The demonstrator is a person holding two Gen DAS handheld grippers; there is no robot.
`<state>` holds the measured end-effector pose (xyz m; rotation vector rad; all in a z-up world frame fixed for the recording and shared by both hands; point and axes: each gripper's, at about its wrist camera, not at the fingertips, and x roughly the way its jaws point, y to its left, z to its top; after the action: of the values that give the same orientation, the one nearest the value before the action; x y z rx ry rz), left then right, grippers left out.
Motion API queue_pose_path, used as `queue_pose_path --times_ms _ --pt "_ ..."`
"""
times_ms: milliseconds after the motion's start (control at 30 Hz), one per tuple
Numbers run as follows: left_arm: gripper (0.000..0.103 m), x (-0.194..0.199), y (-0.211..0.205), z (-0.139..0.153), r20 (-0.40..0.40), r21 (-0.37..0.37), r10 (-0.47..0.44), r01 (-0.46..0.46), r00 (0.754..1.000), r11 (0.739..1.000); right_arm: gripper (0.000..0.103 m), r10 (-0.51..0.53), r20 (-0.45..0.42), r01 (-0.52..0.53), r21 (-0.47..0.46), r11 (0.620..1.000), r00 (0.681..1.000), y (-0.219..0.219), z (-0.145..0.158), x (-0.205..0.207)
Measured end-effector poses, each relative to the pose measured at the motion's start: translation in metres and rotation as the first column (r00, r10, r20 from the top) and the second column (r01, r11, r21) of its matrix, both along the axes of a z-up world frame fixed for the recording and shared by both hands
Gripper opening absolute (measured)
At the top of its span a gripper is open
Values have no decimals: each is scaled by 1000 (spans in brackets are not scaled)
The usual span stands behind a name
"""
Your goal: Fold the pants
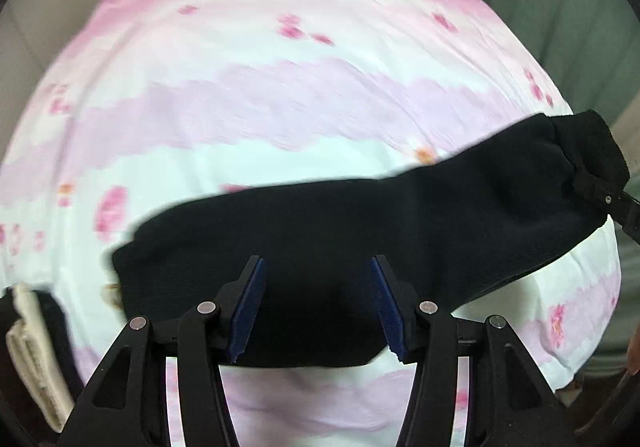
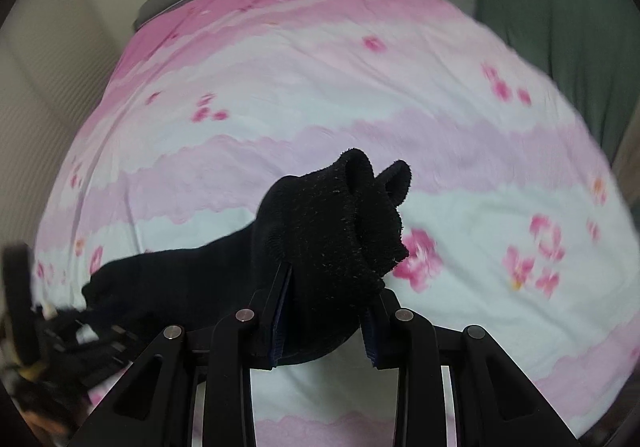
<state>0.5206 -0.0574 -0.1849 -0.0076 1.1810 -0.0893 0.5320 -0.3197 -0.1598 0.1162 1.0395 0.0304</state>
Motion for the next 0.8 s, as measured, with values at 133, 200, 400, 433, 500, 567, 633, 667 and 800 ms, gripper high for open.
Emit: queue_pose_path --times_ms 133,200,400,433,500,567,633,667,800 --pt "53 -17 47 21 40 7 51 -51 998 999 31 109 33 -106 -88 990 993 53 31 -6" --pt "53 -26 75 27 51 1 89 -89 995 996 31 161 48 -154 -121 981 986 79 42 -9" --pt "53 -44 139 30 63 -8 154 -154 986 988 28 364 60 -339 -252 907 929 193 53 -22" --pt "53 -48 150 30 63 -5 164 -164 985 987 27 380 59 -355 -252 900 923 205 53 -23" --pt "53 -55 171 29 63 -11 187 -187 980 982 26 426 38 -403 -263 877 904 241 44 -25" --pt "53 -61 188 27 58 -15 204 -203 977 979 25 477 15 -455 -275 847 879 272 33 -29" --pt "53 -68 204 23 51 -8 219 -219 974 976 25 516 -22 -501 -283 818 856 298 16 -32" --pt "53 -71 211 21 44 -2 223 -223 974 975 25 538 -50 -529 -281 801 841 315 3 -32" --pt "53 -85 236 10 25 4 248 -248 968 969 11 582 -131 -596 -236 768 802 350 -32 -34"
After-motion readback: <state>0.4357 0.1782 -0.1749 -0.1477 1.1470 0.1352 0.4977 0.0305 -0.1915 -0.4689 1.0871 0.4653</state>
